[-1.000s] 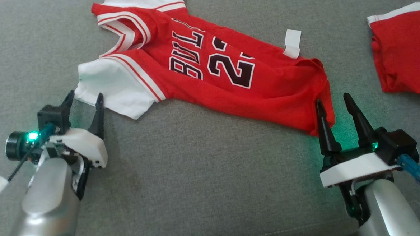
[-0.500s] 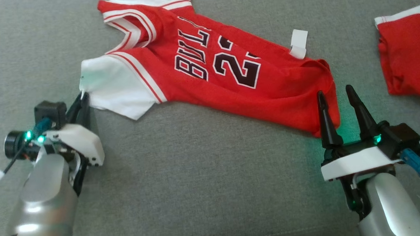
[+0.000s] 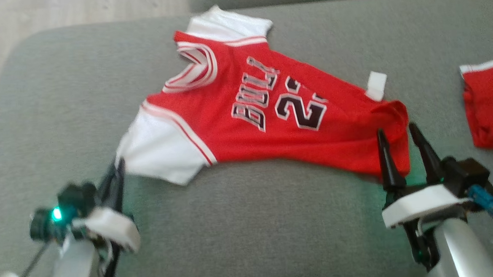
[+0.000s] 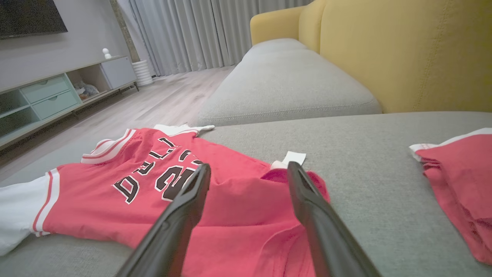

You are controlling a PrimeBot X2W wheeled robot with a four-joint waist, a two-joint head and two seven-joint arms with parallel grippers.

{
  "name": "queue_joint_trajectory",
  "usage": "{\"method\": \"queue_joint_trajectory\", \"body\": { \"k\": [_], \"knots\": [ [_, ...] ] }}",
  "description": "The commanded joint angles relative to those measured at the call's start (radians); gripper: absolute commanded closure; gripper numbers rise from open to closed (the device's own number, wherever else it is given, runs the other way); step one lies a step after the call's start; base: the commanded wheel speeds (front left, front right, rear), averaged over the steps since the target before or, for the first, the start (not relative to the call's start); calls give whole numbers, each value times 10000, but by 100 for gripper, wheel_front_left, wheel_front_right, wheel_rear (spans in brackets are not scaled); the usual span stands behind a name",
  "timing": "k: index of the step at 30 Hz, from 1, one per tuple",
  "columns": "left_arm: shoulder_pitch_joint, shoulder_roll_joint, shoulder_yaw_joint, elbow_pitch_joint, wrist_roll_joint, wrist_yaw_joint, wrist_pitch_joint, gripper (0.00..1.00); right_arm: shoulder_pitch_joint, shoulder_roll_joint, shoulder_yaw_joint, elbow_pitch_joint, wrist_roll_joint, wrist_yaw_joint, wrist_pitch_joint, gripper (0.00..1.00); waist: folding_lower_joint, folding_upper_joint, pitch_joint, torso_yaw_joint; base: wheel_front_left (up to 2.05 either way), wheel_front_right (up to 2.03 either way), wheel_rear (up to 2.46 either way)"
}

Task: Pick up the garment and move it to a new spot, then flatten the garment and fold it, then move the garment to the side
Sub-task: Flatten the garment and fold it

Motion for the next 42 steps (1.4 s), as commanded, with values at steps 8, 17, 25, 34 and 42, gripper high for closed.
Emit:
{"method": "queue_joint_trajectory", "body": {
  "k": [8, 17, 25, 34, 42],
  "knots": [
    [2416, 687, 117, -3635, -241, 686, 1315, 92, 93, -22, 172, 127, 103, -7, 213, 0, 1, 0, -811, 701, 0, 0, 0],
    [2520, 477, 209, -5829, 64, 1561, 865, 0, -223, -22, 18, 114, 98, -7, 83, 0, 1, 0, -825, 424, 0, 0, 0],
    [2247, 1, -11, -6455, 440, 1867, -13, 0, -603, -22, -142, -88, 2, -7, 11, 0, 1, 0, -650, -2, 0, 0, 0],
    [1911, -258, -314, -6215, 496, 1654, -156, 0, -1871, -22, -1192, 568, -961, -7, 1079, 0, 1, 0, 153, -72, 0, 0, 0],
    [1478, -622, -334, -6124, 312, 1447, -210, 0, -2933, -22, -2194, 2152, -1421, -7, 1976, 0, 1, 0, 753, 404, 0, 0, 0]
  ]
}}
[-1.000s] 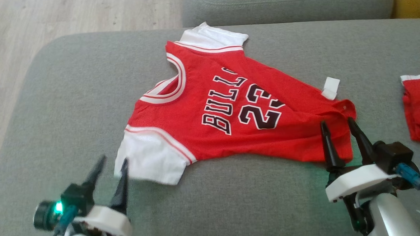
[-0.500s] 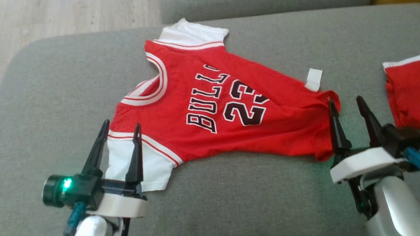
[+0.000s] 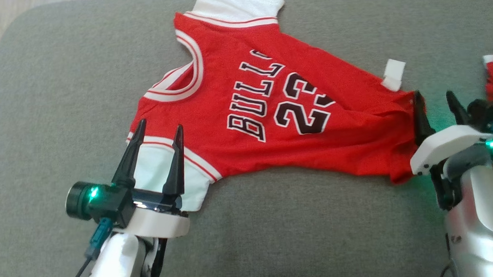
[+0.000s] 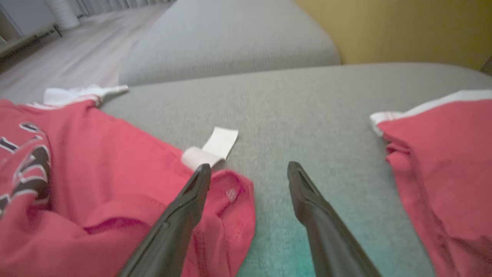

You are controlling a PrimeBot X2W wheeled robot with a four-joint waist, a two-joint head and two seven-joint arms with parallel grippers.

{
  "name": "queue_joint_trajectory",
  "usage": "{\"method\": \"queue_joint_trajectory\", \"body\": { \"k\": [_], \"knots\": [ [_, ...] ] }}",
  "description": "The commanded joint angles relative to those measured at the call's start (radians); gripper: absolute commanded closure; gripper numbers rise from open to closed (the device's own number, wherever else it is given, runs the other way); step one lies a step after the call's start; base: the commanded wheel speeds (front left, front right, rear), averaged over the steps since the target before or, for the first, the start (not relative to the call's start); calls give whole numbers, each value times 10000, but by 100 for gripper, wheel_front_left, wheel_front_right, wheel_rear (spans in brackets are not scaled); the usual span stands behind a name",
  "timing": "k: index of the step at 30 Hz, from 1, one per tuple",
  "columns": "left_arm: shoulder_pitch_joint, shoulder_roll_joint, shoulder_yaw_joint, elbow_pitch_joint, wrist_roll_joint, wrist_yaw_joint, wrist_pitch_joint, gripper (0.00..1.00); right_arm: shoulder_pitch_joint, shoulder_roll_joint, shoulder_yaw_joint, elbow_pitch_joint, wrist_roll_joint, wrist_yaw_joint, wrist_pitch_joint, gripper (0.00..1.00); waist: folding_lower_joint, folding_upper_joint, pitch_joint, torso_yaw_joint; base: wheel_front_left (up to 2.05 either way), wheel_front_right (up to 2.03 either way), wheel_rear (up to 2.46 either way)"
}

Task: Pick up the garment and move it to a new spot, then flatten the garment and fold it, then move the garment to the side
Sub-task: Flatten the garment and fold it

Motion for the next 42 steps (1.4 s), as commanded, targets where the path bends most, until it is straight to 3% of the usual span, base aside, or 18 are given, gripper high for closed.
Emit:
{"method": "queue_joint_trajectory", "body": {
  "k": [1, 9, 12, 13, 15, 24, 32, 37, 42],
  "knots": [
    [-376, 71, 322, -248, -46, -50, -112, 0, -386, -22, 55, 130, -183, -7, 141, 0, -2, 0, 168, 230, 0, 0, 0],
    [-442, -90, 487, -427, -18, -191, -122, 0, -951, -22, -468, 1690, -693, -7, 119, 0, -2, 0, 312, 408, 0, 0, 0],
    [-428, -119, 533, -511, 32, -244, -122, 0, -1234, -22, -589, 2156, -923, -7, -8, 6, -2, 0, 384, 413, 0, 0, 0],
    [-421, -126, 542, -527, 47, -253, -122, 0, -1307, -22, -651, 2272, -1012, -7, -10, 21, -2, 0, 400, 407, 0, 0, 0],
    [-393, -143, 554, -544, 74, -269, -123, 0, -1444, -22, -768, 2466, -1222, -7, -57, 100, -2, 0, 415, 391, 0, 0, 0],
    [-252, -268, 644, -441, 101, -346, -123, 0, -2025, -22, -1320, 2376, -1989, -7, -621, 100, -2, 0, 74, 398, 0, 0, 0],
    [-178, -473, 737, -537, 114, -391, -123, 0, -2799, -84, -1564, 1489, -3198, -7, -46, 100, -2, 0, -21, 639, 0, 0, 0],
    [-323, -574, 811, -623, 124, -498, -123, 0, -3637, -579, -1333, 1203, -3686, -7, 396, 100, -2, 0, 293, 911, 0, 0, 0],
    [-608, -712, 780, -687, 191, -652, -124, 0, -4948, -1519, -884, 1506, -4001, -7, 703, 100, -2, 0, 717, 1293, 0, 0, 0]
  ]
}}
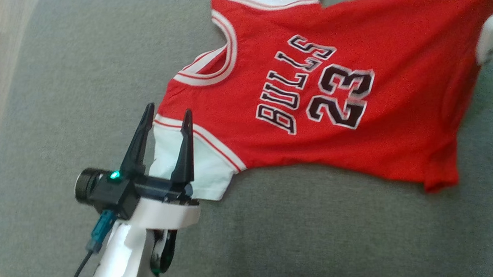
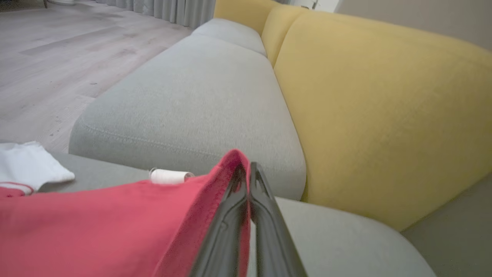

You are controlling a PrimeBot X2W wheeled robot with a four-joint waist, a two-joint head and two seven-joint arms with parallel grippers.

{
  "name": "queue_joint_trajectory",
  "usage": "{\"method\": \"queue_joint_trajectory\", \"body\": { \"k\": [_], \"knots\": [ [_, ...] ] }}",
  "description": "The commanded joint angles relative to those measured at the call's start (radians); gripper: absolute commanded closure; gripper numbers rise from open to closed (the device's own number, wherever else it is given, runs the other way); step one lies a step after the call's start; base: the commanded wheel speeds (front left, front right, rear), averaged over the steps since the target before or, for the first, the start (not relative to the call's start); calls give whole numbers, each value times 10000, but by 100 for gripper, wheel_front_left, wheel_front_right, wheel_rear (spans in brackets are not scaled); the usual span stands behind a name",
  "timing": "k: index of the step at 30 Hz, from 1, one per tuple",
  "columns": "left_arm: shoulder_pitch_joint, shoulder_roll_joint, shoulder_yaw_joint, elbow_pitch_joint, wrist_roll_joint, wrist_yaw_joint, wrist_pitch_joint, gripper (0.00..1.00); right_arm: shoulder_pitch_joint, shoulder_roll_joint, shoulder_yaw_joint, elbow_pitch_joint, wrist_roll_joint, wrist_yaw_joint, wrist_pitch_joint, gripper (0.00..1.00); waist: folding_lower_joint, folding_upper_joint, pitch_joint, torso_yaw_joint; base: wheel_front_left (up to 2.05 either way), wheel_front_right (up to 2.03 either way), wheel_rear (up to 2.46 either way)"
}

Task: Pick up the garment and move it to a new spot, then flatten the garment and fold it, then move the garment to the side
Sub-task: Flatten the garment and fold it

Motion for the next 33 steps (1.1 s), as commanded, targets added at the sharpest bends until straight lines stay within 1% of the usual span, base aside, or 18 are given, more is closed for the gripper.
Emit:
{"method": "queue_joint_trajectory", "body": {
  "k": [1, 4, 6, 7, 8, 12, 15, 18, 19, 23, 28, 31, 32, 33],
  "knots": [
    [-460, 25, 361, -339, 80, -48, -78, 0, -689, -202, 295, -203, -83, -7, 48, 100, -1, 0, 228, 257, 0, 0, 0],
    [-602, -93, 305, -304, 82, -108, -78, 0, -1475, -840, 429, 272, -424, -7, 13, 100, -1, 0, 368, 540, 0, 0, 0],
    [-679, -162, 270, -270, 71, -148, -78, 0, -1937, -1114, 388, 649, -637, -7, -67, 100, -1, 0, 424, 707, 0, 0, 0],
    [-711, -192, 254, -251, 69, -165, -78, 0, -2133, -1216, 358, 814, -769, -7, -167, 38, -1, 0, 441, 783, 0, 0, 0],
    [-736, -218, 242, -232, 67, -179, -78, 0, -2292, -1286, 291, 1006, -888, -7, -222, 0, -1, 0, 446, 844, 0, 0, 0],
    [-759, -290, 259, -163, 63, -197, -78, 0, -2649, -1353, 111, 1760, -1269, -7, -488, 0, -1, 0, 347, 987, 0, 0, 0],
    [-701, -311, 367, -116, 91, -179, -78, 0, -2649, -1215, -56, 2139, -1522, -7, -837, 0, -1, 0, 180, 916, 0, 0, 0],
    [-593, -311, 539, -77, 163, -155, -78, 0, -2418, -861, -422, 2309, -1593, -7, -1332, 0, -1, 0, -84, 706, 0, 0, 0],
    [-593, -311, 539, -77, 163, -155, -78, 0, -2418, -861, -422, 2309, -1593, -7, -1332, 0, -1, 0, -84, 706, 0, 0, 0],
    [-412, -241, 798, -65, 252, -138, -78, 0, -1990, -88, -684, 2352, -1557, -7, -2258, 0, -1, 0, -479, 261, 0, 0, 0],
    [-105, -150, 1110, -72, 332, -92, -78, 0, -1232, 1081, -821, 2178, -776, -7, -3024, 0, -1, 0, -1009, -403, 0, 0, 0],
    [129, -117, 1257, -45, 359, -77, -78, 0, -449, 1416, -573, 1746, 79, -7, -3139, 0, -1, 0, -1282, -771, 0, 0, 0],
    [208, -108, 1294, -28, 370, -79, -78, 0, -121, 1458, -378, 1424, 474, -7, -3146, 0, -1, 0, -1357, -877, 0, 0, 0],
    [290, -107, 1314, -13, 387, -82, -78, 0, 250, 1474, -30, 1113, 1137, -7, -3149, 0, -1, 0, -1436, -958, 0, 0, 0]
  ]
}}
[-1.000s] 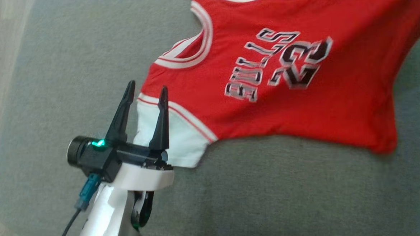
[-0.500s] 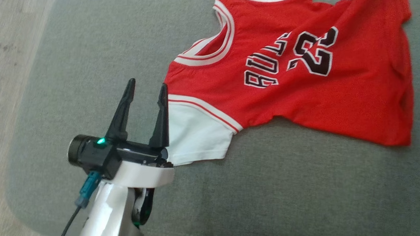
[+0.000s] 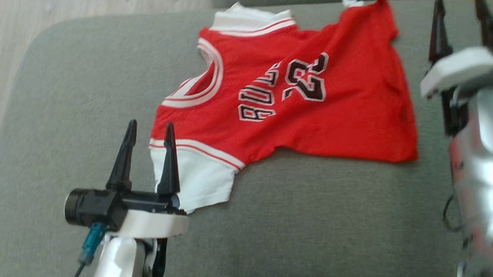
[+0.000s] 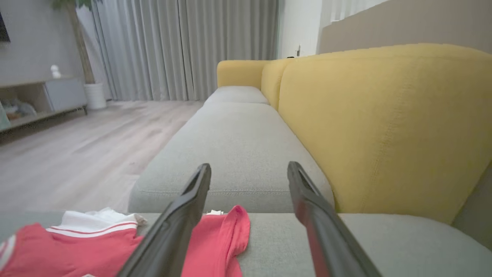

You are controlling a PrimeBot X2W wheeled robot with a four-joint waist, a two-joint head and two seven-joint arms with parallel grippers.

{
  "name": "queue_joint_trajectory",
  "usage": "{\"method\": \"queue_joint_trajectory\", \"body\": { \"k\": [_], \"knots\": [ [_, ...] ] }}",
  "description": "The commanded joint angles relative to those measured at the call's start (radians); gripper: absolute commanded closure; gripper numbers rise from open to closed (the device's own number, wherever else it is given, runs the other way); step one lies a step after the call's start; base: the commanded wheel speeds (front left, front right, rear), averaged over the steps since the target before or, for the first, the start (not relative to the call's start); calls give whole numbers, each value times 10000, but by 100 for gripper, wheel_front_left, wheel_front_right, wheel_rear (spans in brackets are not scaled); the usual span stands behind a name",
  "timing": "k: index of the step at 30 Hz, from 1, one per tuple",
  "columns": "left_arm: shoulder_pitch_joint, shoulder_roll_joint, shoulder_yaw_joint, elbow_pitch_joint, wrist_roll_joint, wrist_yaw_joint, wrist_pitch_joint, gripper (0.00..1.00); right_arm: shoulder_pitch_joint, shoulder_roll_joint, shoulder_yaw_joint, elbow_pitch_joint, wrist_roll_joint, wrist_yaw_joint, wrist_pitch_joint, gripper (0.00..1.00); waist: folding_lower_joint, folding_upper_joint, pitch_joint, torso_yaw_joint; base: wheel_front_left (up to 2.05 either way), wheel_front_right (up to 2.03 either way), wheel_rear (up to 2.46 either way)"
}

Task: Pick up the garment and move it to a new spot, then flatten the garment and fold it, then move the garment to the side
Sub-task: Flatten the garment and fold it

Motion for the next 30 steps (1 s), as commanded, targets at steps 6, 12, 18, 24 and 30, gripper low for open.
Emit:
{"method": "queue_joint_trajectory", "body": {
  "k": [6, 12, 18, 24, 30],
  "knots": [
    [386, 167, 528, -242, 197, 109, -51, 0, 3031, 155, 2451, -2751, 3638, -7, -111, 0, 1, 0, -645, -831, 0, 0, 0],
    [716, 134, 677, -254, 233, 136, -51, 0, 5596, 156, 3159, -4215, 4898, -7, -113, 0, 1, 0, -710, -1089, 0, 0, 0],
    [695, 80, 653, -254, 264, 69, -51, 0, 6226, 157, 3176, -4612, 4965, -7, -113, 0, 1, 0, -554, -1059, 0, 0, 0],
    [473, 36, 568, -238, 312, 0, -51, 0, 6006, 157, 3262, -4116, 4783, -7, -22, 0, 1, 0, -221, -736, 0, 0, 0],
    [285, -4, 461, -165, 303, -101, -51, 0, 5421, 158, 2979, -2775, 5210, -7, 237, 0, 1, 0, 180, -348, 0, 0, 0]
  ]
}}
